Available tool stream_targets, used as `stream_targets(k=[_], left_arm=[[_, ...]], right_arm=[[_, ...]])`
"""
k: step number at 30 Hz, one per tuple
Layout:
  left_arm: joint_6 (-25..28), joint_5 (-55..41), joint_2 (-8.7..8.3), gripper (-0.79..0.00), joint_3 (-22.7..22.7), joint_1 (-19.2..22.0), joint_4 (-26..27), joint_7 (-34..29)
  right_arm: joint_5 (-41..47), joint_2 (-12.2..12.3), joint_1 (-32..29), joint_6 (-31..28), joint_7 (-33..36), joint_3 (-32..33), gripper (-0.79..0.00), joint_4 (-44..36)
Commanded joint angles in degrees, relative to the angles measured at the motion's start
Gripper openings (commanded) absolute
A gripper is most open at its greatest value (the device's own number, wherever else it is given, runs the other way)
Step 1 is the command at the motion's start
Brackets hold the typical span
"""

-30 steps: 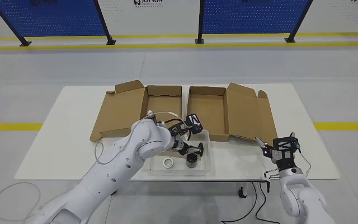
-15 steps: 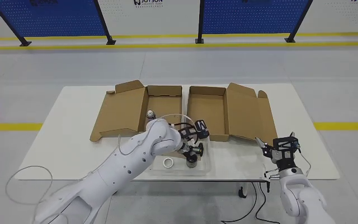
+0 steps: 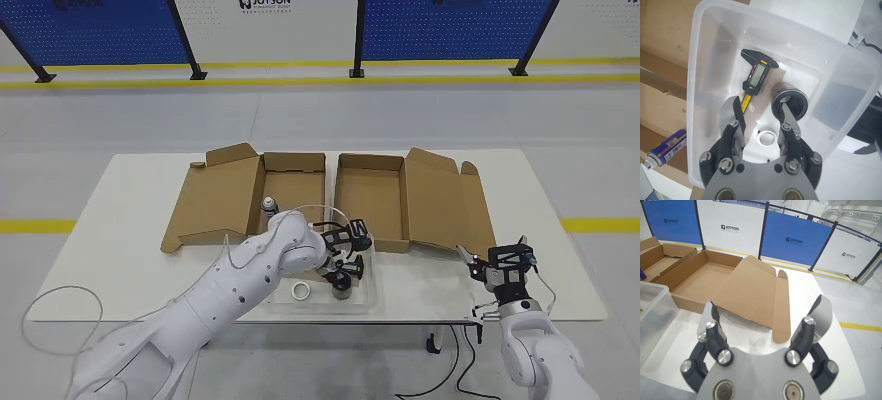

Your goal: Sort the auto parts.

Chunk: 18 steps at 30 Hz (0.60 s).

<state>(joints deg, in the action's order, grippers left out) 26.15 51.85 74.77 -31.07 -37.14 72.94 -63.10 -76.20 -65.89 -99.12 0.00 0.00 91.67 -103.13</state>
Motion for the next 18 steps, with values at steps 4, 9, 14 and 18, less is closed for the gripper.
stream_targets(k=[4,9,14,18], left_arm=[[0.57,0.08,0.64,-0.409,0.73,0.32,-1.88,0.28],[1.32,0.15,1.39,-0.446,1.66,0.68,-3.60,0.46],[2.24,0.13,2.09,-0.480,2.55,0.89,-5.09,0.42],[2.72,0.29,2.59,-0.517,3.17,1.00,-6.15,0.37]], right_arm=[[0.00,0.00,0.00,0.00,0.00,0.00,0.000,0.00],[0.00,0.00,0.00,0.00,0.00,0.00,0.000,0.00],[0.00,0.00,0.00,0.00,0.00,0.00,0.000,0.00],[0.00,0.00,0.00,0.00,0.00,0.00,0.000,0.00]])
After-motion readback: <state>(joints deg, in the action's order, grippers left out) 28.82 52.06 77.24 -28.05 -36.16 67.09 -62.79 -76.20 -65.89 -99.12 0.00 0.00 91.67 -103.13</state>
